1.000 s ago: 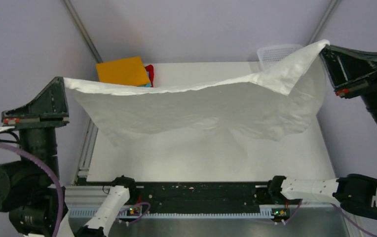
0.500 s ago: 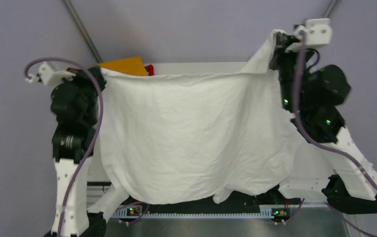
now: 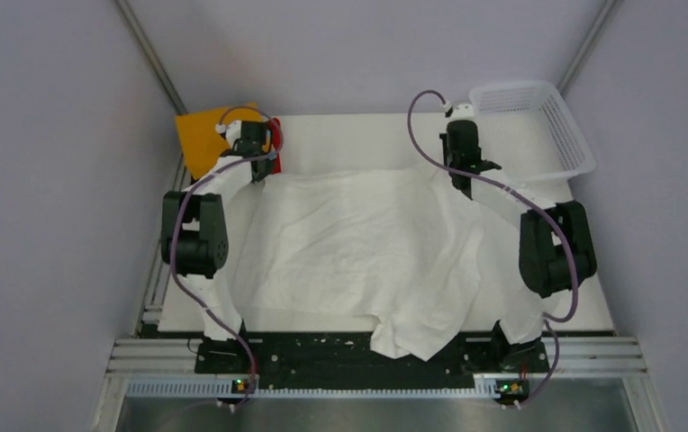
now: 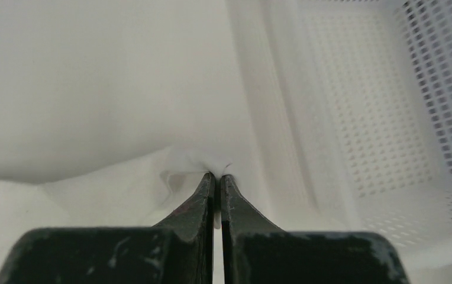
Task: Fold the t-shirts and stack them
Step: Flatten out the tshirt, then fold the flattened tshirt in 1/3 of the way
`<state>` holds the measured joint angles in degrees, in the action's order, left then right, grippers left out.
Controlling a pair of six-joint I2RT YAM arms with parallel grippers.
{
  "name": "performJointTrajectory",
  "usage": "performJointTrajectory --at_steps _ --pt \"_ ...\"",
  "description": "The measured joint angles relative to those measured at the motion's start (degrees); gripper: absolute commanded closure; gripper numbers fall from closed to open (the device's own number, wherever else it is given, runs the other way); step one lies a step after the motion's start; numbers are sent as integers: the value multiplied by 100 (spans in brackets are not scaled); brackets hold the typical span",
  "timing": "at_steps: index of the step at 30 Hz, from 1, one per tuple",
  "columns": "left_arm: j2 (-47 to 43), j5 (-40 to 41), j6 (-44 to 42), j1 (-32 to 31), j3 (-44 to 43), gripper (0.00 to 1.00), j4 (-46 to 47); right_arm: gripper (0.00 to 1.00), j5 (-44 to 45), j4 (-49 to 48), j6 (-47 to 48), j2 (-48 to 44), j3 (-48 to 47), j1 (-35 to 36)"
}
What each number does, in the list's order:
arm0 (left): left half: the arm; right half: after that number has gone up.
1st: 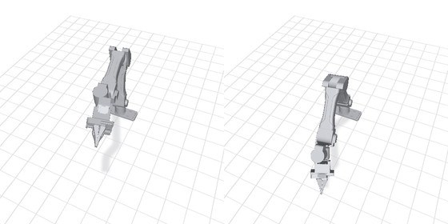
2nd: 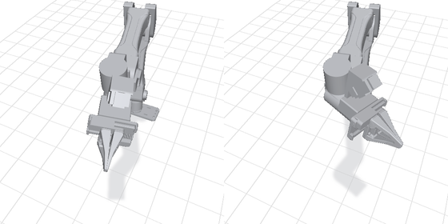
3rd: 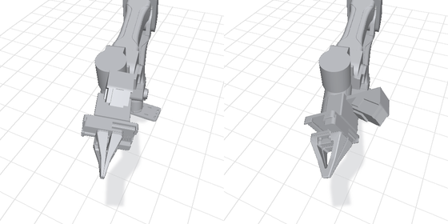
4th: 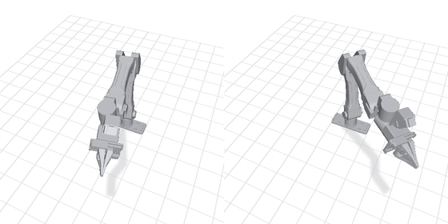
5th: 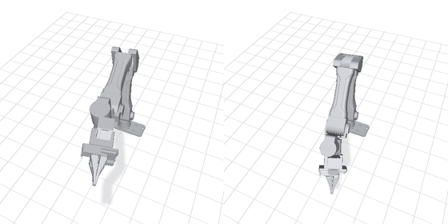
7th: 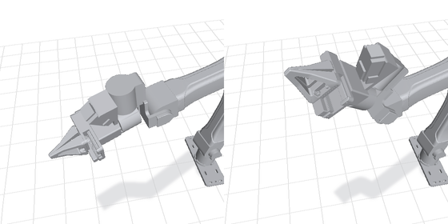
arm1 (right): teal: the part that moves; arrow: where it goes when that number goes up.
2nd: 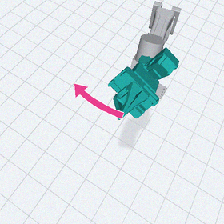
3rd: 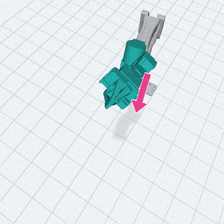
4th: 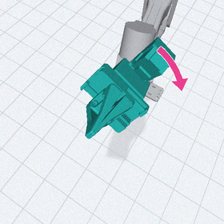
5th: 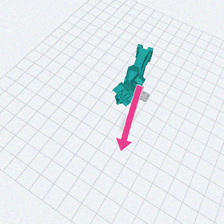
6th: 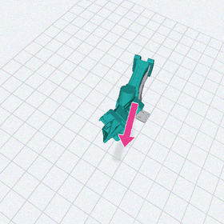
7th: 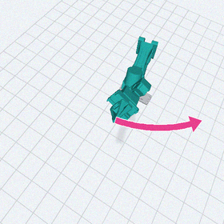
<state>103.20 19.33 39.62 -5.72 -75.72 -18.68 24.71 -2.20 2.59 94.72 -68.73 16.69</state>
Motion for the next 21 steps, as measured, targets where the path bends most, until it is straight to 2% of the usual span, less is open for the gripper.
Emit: performJointTrajectory --at_steps 4,7,15,19,21 --pt "1414 -72 -59 2 -1263 100 -280 100 -205 -133 -142 933 -15 -72" --pt "1799 -109 -70 2 -1582 100 -297 100 -223 -111 -177 1329 -256 -74" --pt "1836 -81 -90 13 -1652 100 -365 100 -387 79 -398 1419 -710 -74" --pt "1593 -42 -127 13 -1432 100 -372 100 -509 691 -614 1062 -629 -74" --pt "1318 -57 -144 17 -1152 100 -343 100 -710 1056 -787 588 -393 -74"
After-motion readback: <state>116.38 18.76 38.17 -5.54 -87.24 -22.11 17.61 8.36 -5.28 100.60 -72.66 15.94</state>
